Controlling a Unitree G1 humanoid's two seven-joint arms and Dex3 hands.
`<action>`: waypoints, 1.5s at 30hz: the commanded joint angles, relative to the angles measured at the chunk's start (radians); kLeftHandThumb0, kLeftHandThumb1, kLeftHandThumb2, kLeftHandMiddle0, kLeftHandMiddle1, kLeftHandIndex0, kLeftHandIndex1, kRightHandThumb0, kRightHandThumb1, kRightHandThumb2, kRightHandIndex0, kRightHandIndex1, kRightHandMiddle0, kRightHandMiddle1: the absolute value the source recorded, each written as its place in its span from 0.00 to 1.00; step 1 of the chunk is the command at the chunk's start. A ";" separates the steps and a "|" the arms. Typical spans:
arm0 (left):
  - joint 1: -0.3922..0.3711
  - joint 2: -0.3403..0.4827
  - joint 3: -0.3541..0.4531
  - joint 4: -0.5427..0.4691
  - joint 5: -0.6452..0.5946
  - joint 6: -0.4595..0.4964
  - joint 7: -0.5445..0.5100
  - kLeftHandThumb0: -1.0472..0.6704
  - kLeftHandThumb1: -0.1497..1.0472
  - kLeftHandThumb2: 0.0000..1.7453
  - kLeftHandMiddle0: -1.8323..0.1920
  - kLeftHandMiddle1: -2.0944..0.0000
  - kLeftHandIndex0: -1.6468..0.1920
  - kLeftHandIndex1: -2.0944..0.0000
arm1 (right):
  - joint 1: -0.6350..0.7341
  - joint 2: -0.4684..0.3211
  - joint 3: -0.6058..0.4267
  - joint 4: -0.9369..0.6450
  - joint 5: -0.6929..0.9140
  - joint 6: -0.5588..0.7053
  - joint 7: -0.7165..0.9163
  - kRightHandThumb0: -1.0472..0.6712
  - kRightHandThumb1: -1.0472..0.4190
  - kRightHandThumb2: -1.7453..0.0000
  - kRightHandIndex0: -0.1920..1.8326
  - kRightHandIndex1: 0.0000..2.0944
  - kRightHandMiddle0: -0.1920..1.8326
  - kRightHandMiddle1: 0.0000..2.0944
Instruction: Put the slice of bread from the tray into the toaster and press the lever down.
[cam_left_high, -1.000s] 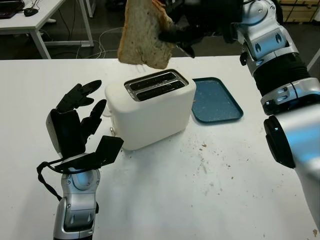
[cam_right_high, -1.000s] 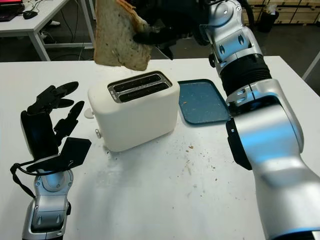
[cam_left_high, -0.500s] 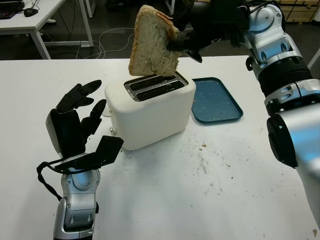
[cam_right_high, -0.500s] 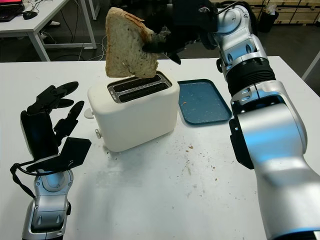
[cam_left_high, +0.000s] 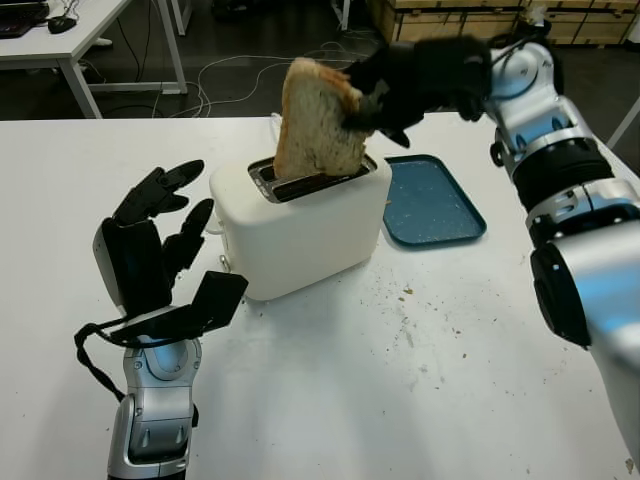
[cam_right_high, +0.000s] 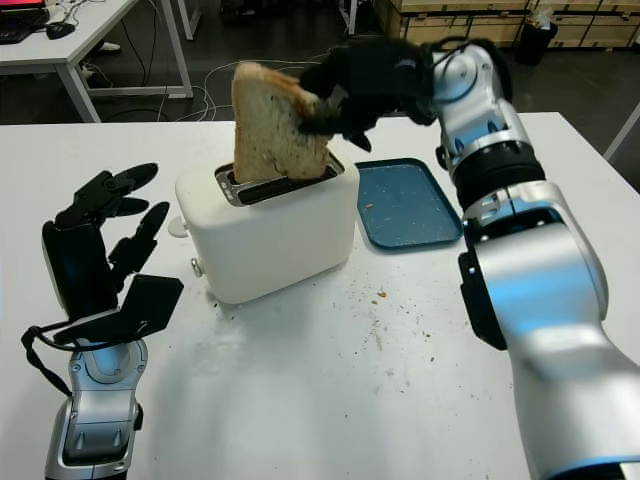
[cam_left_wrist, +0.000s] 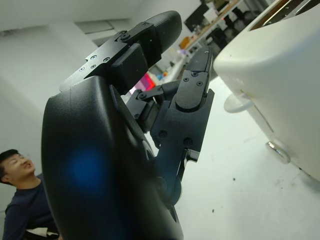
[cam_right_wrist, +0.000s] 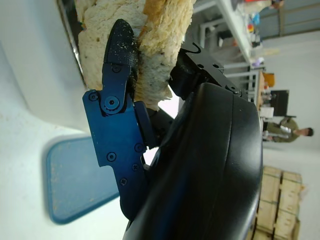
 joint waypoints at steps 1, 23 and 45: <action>-0.002 0.006 0.002 -0.004 0.002 -0.013 0.002 0.52 0.82 0.00 0.55 0.53 0.41 0.86 | 0.015 0.011 0.005 0.006 -0.014 -0.023 -0.006 0.36 0.09 0.68 0.67 0.83 0.58 0.83; 0.002 0.002 -0.002 -0.003 0.003 -0.008 0.006 0.50 0.83 0.00 0.55 0.53 0.41 0.86 | 0.071 0.005 0.046 -0.038 -0.060 -0.190 -0.098 0.34 0.09 0.69 0.66 0.83 0.55 0.83; 0.005 -0.009 -0.007 -0.013 0.012 -0.001 0.005 0.52 0.83 0.00 0.55 0.54 0.41 0.87 | 0.046 -0.010 0.129 -0.013 -0.248 -0.497 -0.440 0.33 0.09 0.69 0.65 0.83 0.51 0.83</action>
